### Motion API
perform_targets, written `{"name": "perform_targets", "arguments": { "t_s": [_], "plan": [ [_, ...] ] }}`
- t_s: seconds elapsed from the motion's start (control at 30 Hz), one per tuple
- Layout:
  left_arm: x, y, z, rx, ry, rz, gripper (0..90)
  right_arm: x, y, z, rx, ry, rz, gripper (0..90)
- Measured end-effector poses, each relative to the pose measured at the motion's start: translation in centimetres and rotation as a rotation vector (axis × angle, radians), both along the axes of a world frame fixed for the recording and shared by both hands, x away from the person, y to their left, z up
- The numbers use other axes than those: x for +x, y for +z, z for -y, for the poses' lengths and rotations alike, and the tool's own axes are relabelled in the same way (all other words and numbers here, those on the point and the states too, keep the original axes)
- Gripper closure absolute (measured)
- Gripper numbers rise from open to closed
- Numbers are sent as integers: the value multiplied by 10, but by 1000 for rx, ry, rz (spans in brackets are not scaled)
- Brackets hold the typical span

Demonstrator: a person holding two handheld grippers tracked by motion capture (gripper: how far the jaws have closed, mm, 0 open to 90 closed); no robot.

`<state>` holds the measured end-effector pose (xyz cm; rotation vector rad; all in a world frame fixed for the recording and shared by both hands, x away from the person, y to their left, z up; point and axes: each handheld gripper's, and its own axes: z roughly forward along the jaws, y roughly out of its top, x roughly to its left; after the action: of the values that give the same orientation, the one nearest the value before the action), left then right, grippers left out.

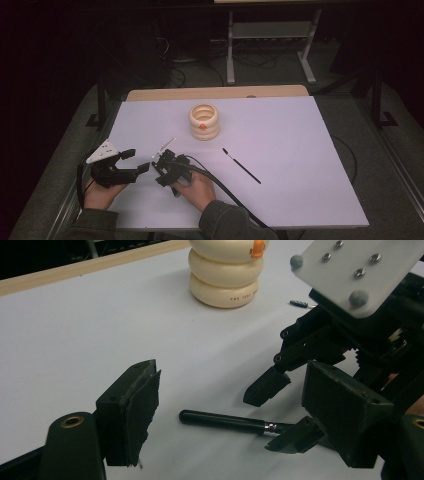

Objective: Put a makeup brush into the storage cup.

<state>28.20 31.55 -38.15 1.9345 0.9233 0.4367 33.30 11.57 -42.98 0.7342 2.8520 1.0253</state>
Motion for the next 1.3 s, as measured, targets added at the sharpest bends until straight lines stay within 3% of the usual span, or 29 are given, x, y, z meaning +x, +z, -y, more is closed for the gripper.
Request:
{"name": "perform_targets", "arguments": {
  "t_s": [0.2, 0.33, 0.4, 0.57, 0.8, 1.07, 1.17, 1.3],
  "plan": [
    [0, -1, 0, 2, 3, -1, 226, 0, -6, -4, -33, -22, 17, 590],
    [0, -1, 0, 0, 7, -6, 227, -6, -7, -6, -58, -35, 90, 684],
    [1, -2, 0, 5, 6, -9, 228, -8, -7, -6, -54, -34, 97, 719],
    [1, -1, -1, 8, 7, -9, 228, -7, -7, -5, -46, -29, 94, 783],
    [0, -1, -2, -8, 9, -8, 230, 4, -8, 4, 2, -27, 15, 787],
    [-2, 3, 2, -12, -15, 7, 237, 6, 3, 26, 40, -15, 1, 787],
    [-3, 2, 3, -11, -27, 6, 236, 8, 9, 37, 49, -10, 19, 788],
    [-3, 2, 7, -7, -39, 6, 236, 11, 17, 49, 40, 3, 19, 787]
  ]
}}
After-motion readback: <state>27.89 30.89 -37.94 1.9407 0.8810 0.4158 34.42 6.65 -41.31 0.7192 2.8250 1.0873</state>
